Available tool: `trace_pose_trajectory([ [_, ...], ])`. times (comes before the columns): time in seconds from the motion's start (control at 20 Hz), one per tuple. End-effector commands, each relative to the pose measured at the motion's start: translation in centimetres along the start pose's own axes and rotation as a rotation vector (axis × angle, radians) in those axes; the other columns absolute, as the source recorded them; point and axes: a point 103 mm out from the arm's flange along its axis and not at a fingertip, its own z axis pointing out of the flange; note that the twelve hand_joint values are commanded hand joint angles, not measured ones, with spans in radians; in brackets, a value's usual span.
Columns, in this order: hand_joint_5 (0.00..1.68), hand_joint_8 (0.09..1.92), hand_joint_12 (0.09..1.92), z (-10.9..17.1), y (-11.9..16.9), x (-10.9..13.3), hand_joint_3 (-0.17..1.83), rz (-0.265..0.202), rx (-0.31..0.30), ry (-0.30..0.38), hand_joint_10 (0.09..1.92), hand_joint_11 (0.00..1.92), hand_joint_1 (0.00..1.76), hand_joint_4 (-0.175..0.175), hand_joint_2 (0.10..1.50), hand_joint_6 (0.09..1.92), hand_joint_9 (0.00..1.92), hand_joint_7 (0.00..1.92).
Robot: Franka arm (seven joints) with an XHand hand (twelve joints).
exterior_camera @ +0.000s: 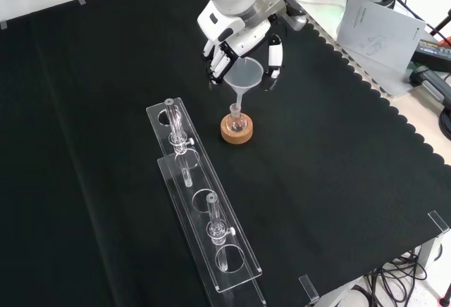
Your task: Place the funnel on the round-bottom flask.
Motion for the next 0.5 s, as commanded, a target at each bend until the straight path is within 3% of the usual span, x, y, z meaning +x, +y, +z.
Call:
trace_pose_trajectory([
  [0.05,0.45,0.84,1.30,-0.01,0.19,-0.30,0.56,-0.018,-0.005,0.005,0.76,0.50,0.76,-0.083,0.79,0.34,0.98,0.52],
  [0.5,0.45,0.84,1.30,0.39,0.69,-0.70,0.56,-0.020,0.016,0.007,0.76,0.50,0.76,-0.083,0.79,0.33,0.98,0.52],
])
